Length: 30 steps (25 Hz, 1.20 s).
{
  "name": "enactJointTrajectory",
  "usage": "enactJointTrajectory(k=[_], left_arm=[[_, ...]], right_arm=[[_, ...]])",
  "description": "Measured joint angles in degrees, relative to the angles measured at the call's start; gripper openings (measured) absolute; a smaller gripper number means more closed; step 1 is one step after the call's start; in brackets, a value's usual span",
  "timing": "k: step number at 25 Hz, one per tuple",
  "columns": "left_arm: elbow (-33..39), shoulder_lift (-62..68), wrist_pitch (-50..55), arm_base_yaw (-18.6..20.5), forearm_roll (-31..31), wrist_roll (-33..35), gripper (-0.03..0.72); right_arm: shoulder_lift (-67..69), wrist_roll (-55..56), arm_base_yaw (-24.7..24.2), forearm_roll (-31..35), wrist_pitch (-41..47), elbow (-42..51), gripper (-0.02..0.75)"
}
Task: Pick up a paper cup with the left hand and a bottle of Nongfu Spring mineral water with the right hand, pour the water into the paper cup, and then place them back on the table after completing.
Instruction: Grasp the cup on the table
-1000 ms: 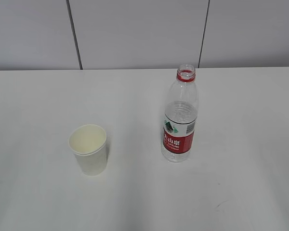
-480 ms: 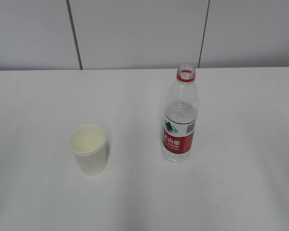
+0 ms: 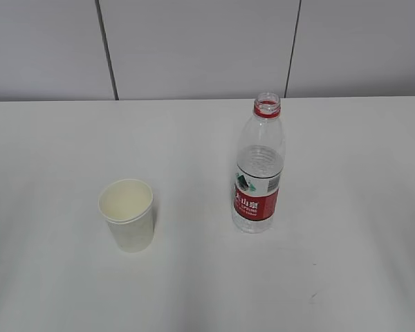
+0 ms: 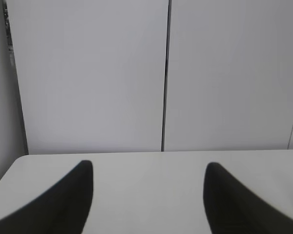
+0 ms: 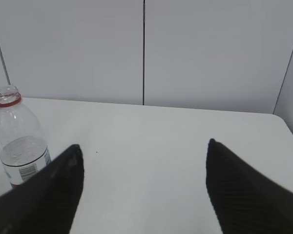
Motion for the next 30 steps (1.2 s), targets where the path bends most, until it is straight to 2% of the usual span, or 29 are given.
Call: enactJointTrajectory(k=[16, 20, 25, 30], left_arm=[[0.1, 22.5, -18.1, 0.0, 0.8, 0.0, 0.447], [0.1, 28.9, -22.1, -0.4, 0.8, 0.0, 0.447], [0.1, 36.7, -27.5, -4.1, 0.8, 0.0, 0.447], [0.1, 45.1, -29.2, -10.0, 0.8, 0.0, 0.447]], right_arm=[[17.3, -0.4, 5.1, -0.3, -12.3, 1.2, 0.58], [22.6, -0.5, 6.6, -5.2, -18.8, 1.2, 0.54], [30.4, 0.3, 7.7, -8.3, -26.8, 1.2, 0.51], [37.0, 3.3, 7.8, -8.4, -30.7, 1.2, 0.505]])
